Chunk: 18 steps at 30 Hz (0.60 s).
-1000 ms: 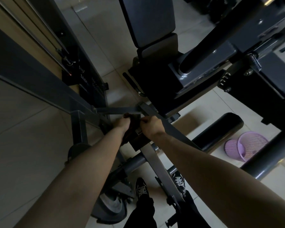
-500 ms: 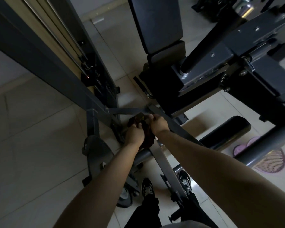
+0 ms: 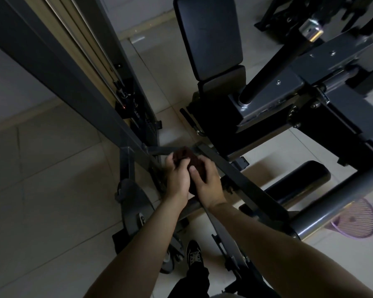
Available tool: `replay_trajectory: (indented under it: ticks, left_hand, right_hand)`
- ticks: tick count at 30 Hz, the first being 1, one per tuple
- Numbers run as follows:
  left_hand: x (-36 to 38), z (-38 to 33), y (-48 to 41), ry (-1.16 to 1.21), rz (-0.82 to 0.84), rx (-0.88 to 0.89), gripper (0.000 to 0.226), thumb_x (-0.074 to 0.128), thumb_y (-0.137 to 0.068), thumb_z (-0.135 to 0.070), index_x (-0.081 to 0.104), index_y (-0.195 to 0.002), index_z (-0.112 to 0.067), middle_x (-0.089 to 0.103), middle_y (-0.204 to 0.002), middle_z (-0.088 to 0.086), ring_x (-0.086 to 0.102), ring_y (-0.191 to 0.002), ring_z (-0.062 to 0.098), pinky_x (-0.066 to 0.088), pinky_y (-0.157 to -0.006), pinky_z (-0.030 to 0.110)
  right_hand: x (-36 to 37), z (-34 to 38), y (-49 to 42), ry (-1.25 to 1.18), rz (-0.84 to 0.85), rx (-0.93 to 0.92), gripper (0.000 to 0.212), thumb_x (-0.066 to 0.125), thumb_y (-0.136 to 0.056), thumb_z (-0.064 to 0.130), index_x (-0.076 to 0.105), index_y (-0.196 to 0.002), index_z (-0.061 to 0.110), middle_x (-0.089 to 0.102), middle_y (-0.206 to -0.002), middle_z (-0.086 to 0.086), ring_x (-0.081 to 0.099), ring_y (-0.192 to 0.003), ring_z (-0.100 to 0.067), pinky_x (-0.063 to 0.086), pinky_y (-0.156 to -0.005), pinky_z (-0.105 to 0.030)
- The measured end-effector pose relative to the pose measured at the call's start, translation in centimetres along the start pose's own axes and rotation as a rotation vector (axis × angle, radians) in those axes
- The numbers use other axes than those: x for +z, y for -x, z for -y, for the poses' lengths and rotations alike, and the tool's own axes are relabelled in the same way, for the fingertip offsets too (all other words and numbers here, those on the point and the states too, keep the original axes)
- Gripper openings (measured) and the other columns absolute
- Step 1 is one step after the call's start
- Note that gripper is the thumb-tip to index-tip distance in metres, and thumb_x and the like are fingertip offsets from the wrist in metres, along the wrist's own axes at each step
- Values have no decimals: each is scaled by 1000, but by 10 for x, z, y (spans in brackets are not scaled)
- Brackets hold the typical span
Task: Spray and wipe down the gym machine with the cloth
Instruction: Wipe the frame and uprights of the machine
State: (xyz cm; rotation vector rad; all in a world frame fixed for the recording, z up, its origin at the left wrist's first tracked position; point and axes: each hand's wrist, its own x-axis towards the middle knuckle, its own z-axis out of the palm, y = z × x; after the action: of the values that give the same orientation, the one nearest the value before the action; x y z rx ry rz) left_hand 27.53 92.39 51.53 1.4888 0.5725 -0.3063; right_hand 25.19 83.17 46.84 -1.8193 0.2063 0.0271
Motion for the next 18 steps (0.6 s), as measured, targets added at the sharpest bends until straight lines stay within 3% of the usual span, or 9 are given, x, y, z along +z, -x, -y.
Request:
replay_trajectory:
  ticks: [3, 6, 8, 10, 12, 15, 18]
  left_hand:
    - [10, -13, -10, -128, 155, 54, 33, 42, -107, -36, 42, -140, -36, 53, -132, 5, 55, -114, 22, 50, -91, 42]
    - [11, -4, -36, -245, 42, 168, 37, 37, -107, -44, 47, -142, -35, 53, -137, -4, 56, -117, 18, 46, -89, 32]
    - [1, 9, -56, -265, -59, 130, 34, 42, -107, -33, 50, -140, -29, 51, -144, -2, 56, -125, 20, 46, -92, 30]
    - [-11, 28, -70, -339, -64, -39, 38, 46, -105, -19, 48, -143, -25, 49, -146, 2, 53, -129, 25, 46, -94, 32]
    - [-14, 40, -78, -332, -15, -248, 44, 43, -106, -19, 41, -149, -25, 49, -146, 5, 53, -129, 29, 46, -101, 38]
    - [-5, 40, -85, -321, 12, -331, 49, 34, -109, -23, 31, -157, -32, 45, -150, 10, 49, -133, 32, 41, -111, 45]
    - [-2, 33, -93, -378, 54, -348, 48, 33, -109, -21, 35, -155, -34, 48, -149, 10, 51, -130, 30, 44, -109, 45]
  right_hand:
    - [-6, 2, -13, 70, -83, -9, 32, 53, -102, 20, 54, -134, 22, 55, -124, -2, 54, -111, -13, 48, -98, -32]
    - [-21, 3, -31, 62, -295, 88, 30, 50, -100, 6, 61, -125, 18, 51, -115, -1, 52, -105, -12, 46, -103, -36]
    - [-33, -2, -44, 36, -372, 183, 30, 51, -99, 6, 63, -122, 21, 51, -115, 1, 52, -106, -13, 46, -105, -38]
    - [-41, -6, -51, 57, -222, 268, 25, 54, -99, 15, 64, -116, 29, 56, -110, 6, 57, -106, -15, 49, -103, -39]
    - [-39, -9, -56, 120, 25, 371, 22, 57, -99, 23, 68, -116, 30, 61, -107, 7, 61, -102, -16, 52, -95, -33]
    - [-36, -11, -69, 150, 159, 514, 30, 58, -98, 33, 68, -125, 25, 67, -112, -3, 66, -93, -17, 54, -79, -26]
    - [-37, -8, -79, 73, 231, 588, 29, 55, -100, 27, 69, -125, 25, 69, -112, -5, 67, -96, -22, 56, -92, -36]
